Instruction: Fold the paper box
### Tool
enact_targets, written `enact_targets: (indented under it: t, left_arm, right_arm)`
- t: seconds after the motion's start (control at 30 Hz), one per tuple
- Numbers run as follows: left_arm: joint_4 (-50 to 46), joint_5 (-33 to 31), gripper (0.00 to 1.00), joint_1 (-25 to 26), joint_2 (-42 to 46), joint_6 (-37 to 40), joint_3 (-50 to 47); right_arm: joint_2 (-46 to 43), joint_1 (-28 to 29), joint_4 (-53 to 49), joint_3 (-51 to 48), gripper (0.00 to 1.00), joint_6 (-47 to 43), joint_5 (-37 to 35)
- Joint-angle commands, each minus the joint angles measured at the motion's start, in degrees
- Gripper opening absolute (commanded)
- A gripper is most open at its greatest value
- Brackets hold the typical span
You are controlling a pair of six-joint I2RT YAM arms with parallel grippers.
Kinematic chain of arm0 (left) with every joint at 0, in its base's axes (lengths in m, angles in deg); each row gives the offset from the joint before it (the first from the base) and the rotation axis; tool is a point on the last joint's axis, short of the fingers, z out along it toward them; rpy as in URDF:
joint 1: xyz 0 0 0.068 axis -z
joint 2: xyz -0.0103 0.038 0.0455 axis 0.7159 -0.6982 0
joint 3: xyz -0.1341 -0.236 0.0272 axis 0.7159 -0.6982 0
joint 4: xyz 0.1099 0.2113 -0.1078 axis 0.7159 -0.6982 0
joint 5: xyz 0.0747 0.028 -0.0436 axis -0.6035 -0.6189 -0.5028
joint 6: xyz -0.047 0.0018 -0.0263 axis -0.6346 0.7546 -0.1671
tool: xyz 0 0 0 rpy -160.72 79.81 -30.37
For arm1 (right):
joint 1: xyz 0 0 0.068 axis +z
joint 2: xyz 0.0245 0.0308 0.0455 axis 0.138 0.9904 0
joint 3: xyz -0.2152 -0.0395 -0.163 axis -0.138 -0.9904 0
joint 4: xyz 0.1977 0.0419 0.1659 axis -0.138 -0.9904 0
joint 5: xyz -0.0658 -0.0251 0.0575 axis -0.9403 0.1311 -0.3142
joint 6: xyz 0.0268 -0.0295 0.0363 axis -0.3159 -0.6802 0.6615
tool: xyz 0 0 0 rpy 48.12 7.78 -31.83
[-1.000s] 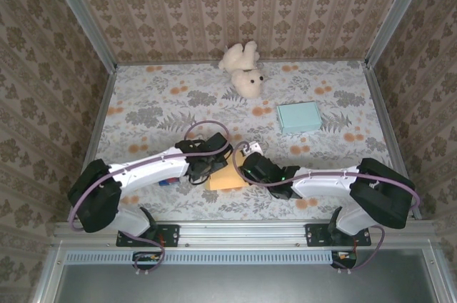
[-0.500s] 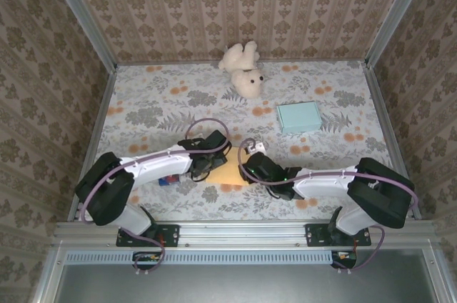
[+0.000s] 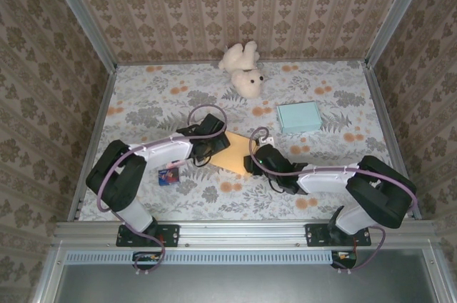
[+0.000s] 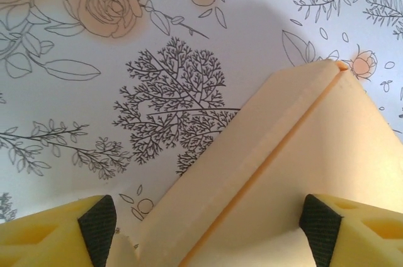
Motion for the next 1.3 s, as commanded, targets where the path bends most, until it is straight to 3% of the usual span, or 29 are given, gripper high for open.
enact_targets:
  t: [0.0,0.1,0.23,0.4,0.57,0.83,1.07,1.27]
  left_arm:
    - [-6.6,-1.0,0.86,-1.5,1.6,2.5,-0.8]
    - [-10.8,-1.5,0.91,-1.5,4.3,1.7,-0.1]
    - [-10.2,0.6,1.0,-2.6,4.6,6.7,1.1]
    - [-6.4,14.0,1.0,-7.3,-0.2,13.6,3.7]
    - [-0.9,20.9,1.0,-7.6,-1.5,12.1,3.9]
    - [-16.0,14.9,1.0,-3.3,-3.5,11.7,10.2]
    - [-15.8,16.3,1.0,0.3,-4.5,13.1,10.7]
    - [-20.7,11.5,1.0,2.1,-4.2,13.8,12.3]
  right_arm:
    - [-0.5,-0.2,0.6,-1.1,0.5,1.6,1.2]
    - [-1.4,-0.2,0.0,-1.3,0.5,1.2,0.9]
    - [-3.0,-0.2,-0.4,-1.8,0.5,-0.1,0.1]
    - [-3.5,-0.7,-1.0,-1.5,0.51,-1.6,0.1]
    - [-2.7,-1.3,-0.8,-1.7,0.51,-2.3,1.1]
    - [-3.2,-1.9,0.0,-2.4,0.51,-2.6,1.7]
    - [-2.5,-2.1,0.9,-2.6,0.51,-2.6,2.4]
    - [-2.3,-2.1,1.3,-2.8,0.51,-2.3,2.7]
